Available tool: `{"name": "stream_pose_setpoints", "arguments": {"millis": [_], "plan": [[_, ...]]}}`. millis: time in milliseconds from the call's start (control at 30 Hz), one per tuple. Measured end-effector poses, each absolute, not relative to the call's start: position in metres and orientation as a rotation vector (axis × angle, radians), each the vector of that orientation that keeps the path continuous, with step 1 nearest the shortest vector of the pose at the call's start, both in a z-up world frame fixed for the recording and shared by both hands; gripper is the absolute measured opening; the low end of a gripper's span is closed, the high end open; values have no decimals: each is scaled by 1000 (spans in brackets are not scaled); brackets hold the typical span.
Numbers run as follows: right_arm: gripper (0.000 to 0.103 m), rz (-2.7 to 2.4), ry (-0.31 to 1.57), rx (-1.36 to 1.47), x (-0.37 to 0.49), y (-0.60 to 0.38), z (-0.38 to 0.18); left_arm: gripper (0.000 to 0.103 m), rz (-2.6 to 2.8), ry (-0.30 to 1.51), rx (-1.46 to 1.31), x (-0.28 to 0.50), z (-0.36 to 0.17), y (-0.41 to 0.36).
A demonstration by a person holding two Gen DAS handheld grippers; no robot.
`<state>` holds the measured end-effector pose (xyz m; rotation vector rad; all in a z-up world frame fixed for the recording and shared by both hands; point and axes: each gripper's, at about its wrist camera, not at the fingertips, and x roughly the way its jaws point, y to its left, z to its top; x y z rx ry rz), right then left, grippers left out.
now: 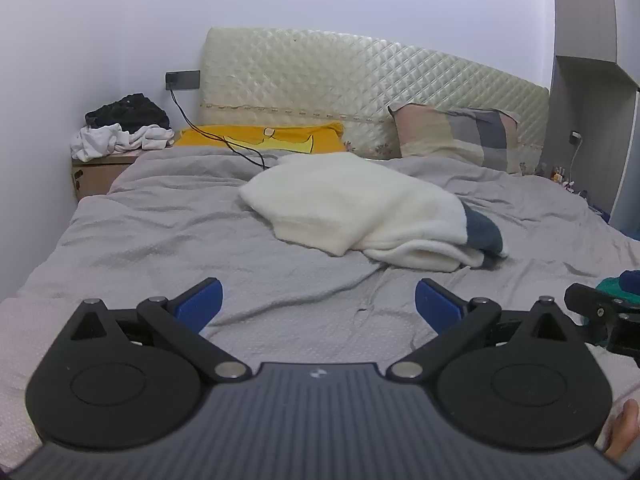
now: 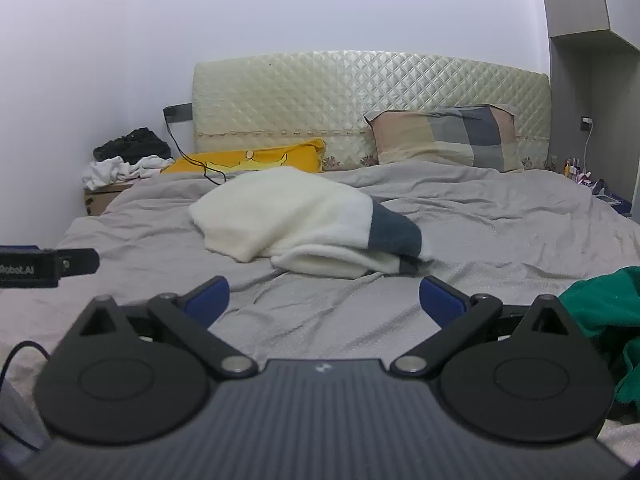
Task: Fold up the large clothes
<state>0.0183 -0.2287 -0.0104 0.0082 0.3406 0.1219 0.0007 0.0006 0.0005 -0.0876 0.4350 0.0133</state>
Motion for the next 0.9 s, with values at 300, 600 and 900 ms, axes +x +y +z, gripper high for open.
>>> {"name": "stream_pose_setpoints", "arguments": {"millis": [300, 600, 900], "plan": [[103, 120, 349, 4, 20, -227, -10, 103, 18, 420, -67, -3, 3, 2], [103, 120, 348, -4, 21, -225, -12, 103, 28, 423, -73, -2, 1, 1], [103, 130, 336, -16, 19, -227, -14, 103, 24, 415, -97, -1, 0, 3]]}}
